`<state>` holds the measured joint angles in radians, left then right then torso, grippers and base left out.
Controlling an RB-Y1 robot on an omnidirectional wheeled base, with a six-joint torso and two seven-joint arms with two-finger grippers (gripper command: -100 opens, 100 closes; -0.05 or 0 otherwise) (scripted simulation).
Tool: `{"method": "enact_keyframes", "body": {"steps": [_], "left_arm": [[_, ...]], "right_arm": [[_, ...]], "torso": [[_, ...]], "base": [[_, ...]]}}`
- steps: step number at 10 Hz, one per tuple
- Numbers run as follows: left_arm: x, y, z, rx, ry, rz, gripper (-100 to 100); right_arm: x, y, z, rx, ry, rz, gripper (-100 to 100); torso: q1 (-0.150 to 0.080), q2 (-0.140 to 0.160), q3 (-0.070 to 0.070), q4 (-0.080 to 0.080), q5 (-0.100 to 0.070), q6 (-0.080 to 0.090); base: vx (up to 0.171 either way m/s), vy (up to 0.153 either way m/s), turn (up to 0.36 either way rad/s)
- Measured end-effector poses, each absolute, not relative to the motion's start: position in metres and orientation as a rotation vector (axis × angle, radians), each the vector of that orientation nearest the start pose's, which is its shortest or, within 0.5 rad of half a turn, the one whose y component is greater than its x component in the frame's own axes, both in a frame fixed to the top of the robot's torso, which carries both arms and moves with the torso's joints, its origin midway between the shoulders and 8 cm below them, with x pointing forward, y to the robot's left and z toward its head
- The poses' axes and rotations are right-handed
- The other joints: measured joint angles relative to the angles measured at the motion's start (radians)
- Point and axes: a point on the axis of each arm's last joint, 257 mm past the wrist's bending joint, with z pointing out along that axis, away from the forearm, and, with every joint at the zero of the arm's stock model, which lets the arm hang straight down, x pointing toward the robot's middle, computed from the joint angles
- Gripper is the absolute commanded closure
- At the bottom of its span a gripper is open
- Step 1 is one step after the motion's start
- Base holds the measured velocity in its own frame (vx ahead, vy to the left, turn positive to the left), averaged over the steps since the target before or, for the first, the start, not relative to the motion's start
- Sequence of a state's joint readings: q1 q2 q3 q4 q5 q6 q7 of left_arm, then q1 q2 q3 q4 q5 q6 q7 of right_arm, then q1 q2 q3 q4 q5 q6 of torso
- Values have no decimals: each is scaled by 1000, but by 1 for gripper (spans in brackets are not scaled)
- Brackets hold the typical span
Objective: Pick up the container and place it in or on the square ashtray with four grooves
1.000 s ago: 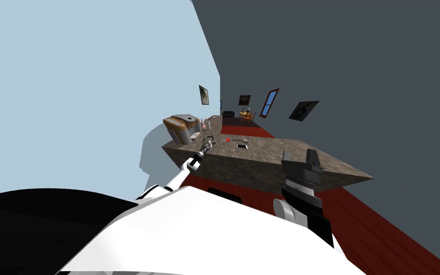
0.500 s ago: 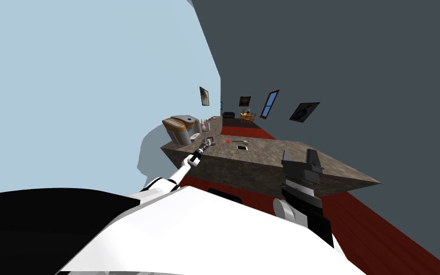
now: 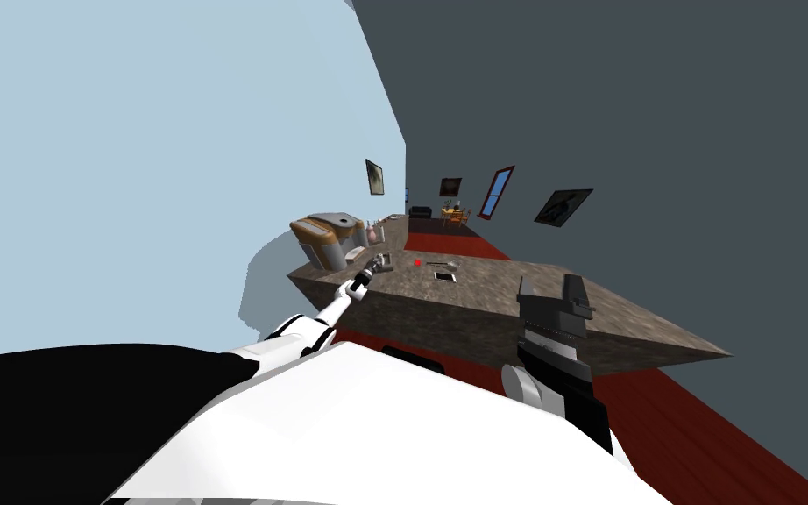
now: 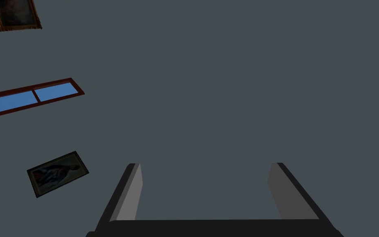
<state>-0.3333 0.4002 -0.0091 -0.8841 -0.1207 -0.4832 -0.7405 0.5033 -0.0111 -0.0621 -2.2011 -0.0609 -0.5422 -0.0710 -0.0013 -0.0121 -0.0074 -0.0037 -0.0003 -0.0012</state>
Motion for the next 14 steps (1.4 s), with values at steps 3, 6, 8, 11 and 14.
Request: {"method": "enact_keyframes", "body": {"steps": [3,6,8,11,14], "left_arm": [[615,362,-237,-193,1498,-289,100],[626,381,-240,-229,1523,-246,100],[630,386,-240,-240,1530,-232,-100],[630,386,-240,-241,1530,-232,-100],[630,386,-240,-241,1530,-232,-100]], "right_arm": [[345,-311,-2,739,581,1331,0],[345,-311,-2,739,581,1330,0],[345,-311,-2,739,581,1331,0],[345,-311,-2,739,581,1331,0],[345,-311,-2,739,581,1331,0]], "torso": [[1,1,0,0,0,-1],[1,-1,-1,0,0,-1],[1,6,3,0,0,-1],[1,10,5,1,0,-1],[1,10,5,1,0,-1]], "base": [[111,-11,10],[136,-10,13],[4,-7,20],[0,0,0],[-15,-4,-43]]}}
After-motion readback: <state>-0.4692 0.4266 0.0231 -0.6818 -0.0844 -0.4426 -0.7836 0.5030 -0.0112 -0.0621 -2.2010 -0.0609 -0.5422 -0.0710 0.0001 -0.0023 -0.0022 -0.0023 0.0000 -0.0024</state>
